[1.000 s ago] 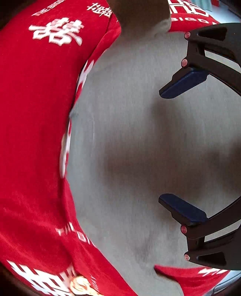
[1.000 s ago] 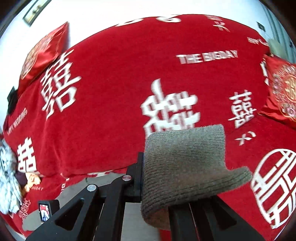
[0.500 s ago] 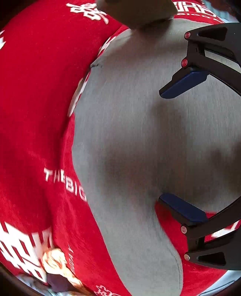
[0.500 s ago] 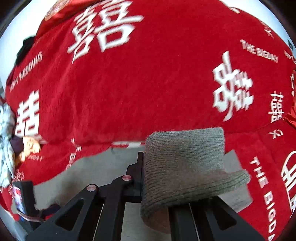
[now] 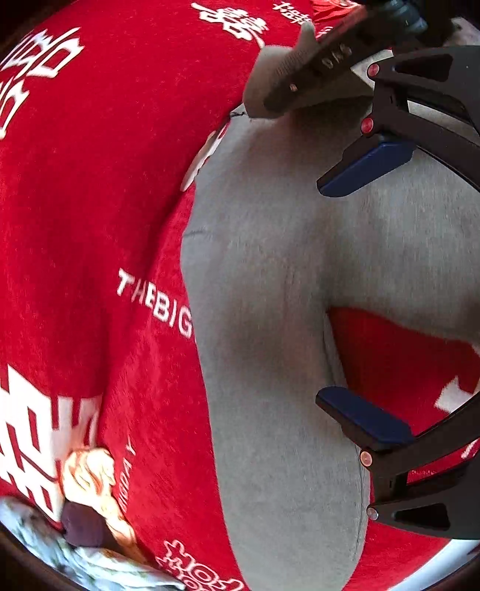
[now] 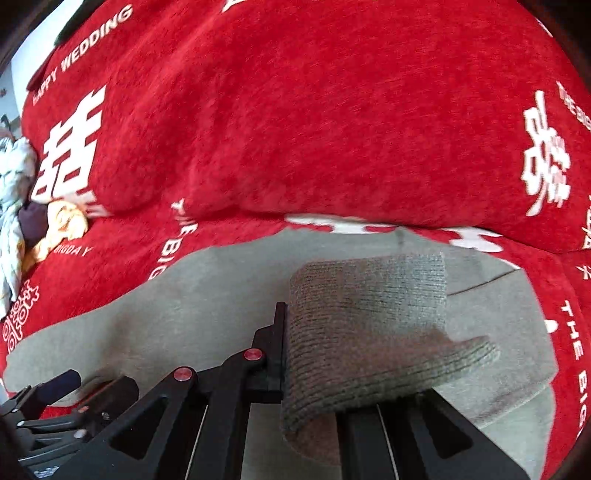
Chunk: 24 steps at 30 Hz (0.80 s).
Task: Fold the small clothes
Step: 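Carry the sleeve across the sweater body with the right tool and release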
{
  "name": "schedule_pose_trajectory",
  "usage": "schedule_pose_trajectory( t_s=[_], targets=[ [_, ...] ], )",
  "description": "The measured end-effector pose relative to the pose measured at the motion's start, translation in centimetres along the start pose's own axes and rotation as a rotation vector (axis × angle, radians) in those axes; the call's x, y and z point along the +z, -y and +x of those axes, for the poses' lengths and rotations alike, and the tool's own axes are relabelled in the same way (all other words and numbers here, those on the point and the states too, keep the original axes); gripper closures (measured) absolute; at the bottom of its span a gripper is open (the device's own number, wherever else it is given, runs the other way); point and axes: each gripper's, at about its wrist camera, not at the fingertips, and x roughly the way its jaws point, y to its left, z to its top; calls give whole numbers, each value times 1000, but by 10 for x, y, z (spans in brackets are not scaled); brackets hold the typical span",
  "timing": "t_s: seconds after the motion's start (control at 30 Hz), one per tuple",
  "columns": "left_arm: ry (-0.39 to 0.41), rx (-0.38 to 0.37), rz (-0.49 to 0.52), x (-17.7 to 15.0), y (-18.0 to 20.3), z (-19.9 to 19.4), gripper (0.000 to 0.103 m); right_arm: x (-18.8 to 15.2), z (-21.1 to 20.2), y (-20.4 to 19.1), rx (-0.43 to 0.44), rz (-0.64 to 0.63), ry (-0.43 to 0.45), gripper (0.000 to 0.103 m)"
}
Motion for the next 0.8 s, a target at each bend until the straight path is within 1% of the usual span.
schedule_pose_trajectory(
  t_s=[0.13, 0.2, 0.23, 0.27, 0.3, 0.33, 0.37, 0.43, 0.53, 0.6, 0.67, 0.7, 0.73, 0.77, 0.8],
  targets=[
    [-12, -1, -22, -1, -12, 4, 0, -7, 17, -19, 20, -39, -57, 97],
    [-20, -14, -48, -2, -19, 6, 0, -13, 25, -22, 39, -43, -95, 92],
    [-22, -20, -57, -2, -21, 6, 0, -16, 28, -24, 50, -54, -114, 87],
    [-24, -26, -73, -2, -24, 7, 0, -18, 29, -26, 61, -70, -122, 76],
    [-23, -29, -82, -3, -26, 6, 0, -20, 29, -29, 70, -86, -124, 59],
    [-20, -30, -93, -3, -29, 5, 0, -22, 27, -33, 79, -108, -123, 50],
    [-15, -28, -104, -2, -32, 3, 0, -22, 25, -36, 88, -124, -123, 38],
    [-10, -27, -129, -3, -39, 0, 0, -21, 15, -40, 115, -165, -117, 37],
    [6, -23, -172, -1, -51, -7, 0, -11, -12, -35, 192, -193, -88, 36],
    [11, -17, -200, 1, -54, -10, 0, -5, -28, -28, 239, -192, -65, 29],
    [9, -24, -202, 1, -53, -12, 0, 1, -47, -17, 276, -185, -31, 28],
    [15, -23, -194, 0, -50, -14, 0, 3, -55, -10, 299, -177, -13, 25],
    [18, -16, -186, -1, -46, -15, 0, 4, -58, -5, 307, -166, -4, 24],
    [12, -13, -174, -2, -40, -14, 0, 4, -58, 0, 295, -161, 2, 24],
    [3, -17, -162, -2, -35, -13, 0, 4, -57, 6, 262, -161, 2, 24]
  ],
)
